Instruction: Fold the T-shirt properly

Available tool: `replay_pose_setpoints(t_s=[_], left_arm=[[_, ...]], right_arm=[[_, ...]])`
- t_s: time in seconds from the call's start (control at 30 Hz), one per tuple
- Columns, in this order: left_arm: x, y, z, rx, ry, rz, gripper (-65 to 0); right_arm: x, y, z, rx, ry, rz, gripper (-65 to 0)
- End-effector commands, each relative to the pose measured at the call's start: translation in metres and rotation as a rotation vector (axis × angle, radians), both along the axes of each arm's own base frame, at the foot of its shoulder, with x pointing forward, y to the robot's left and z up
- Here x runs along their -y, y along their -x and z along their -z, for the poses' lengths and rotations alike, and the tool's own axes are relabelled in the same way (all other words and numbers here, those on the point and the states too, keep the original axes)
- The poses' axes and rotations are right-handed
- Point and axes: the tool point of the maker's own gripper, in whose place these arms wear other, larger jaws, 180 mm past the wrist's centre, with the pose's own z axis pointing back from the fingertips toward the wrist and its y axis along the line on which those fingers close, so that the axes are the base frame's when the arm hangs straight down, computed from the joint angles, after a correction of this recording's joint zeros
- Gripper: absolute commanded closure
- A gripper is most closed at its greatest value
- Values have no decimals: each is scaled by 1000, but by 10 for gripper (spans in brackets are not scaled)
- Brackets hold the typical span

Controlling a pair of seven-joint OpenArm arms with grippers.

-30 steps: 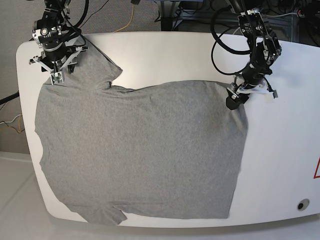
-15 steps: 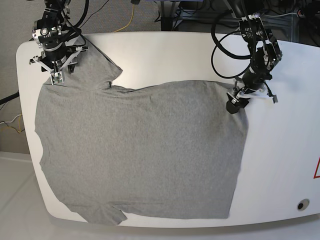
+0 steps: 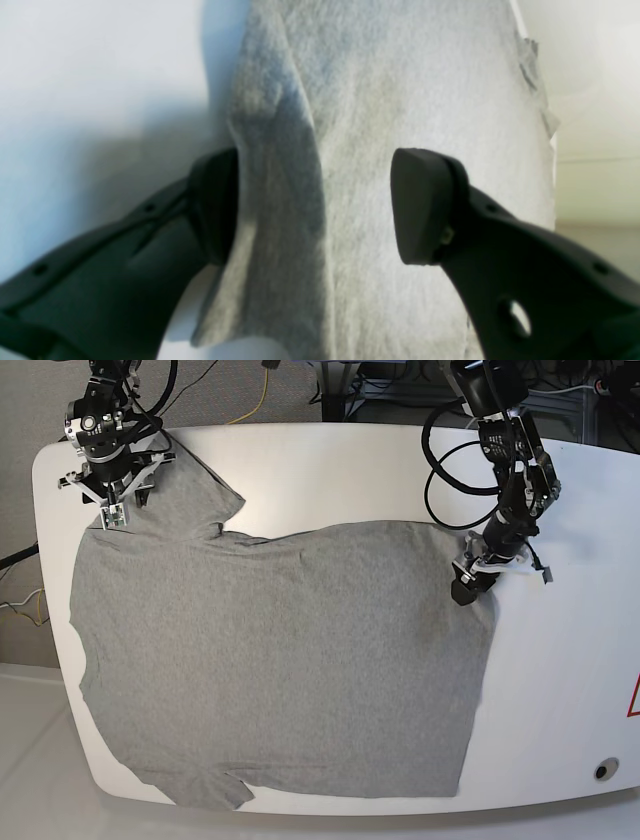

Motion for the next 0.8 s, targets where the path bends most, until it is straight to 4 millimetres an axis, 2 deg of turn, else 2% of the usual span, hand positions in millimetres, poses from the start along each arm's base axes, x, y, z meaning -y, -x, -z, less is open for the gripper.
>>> replay_pose_setpoints(t_s=[0.0, 0.1, 0.3, 0.4, 0.47, 0.77], left_arm=[[5, 32, 36, -188, -12, 27, -431], [5, 32, 36, -189, -11, 26, -387], [5, 34, 37, -191, -9, 27, -126], [5, 35, 37, -196, -7, 30, -30], [5, 36, 38, -197, -7, 30, -6], [11, 41, 41, -227, 10, 54, -6]], right_arm=[[3, -5, -9, 31, 16, -9, -265], [3, -5, -9, 31, 16, -9, -265], [3, -6, -9, 32, 16, -9, -265], [3, -6, -9, 32, 16, -9, -265], [3, -6, -9, 32, 16, -9, -265], [3, -6, -9, 34, 16, -9, -265]])
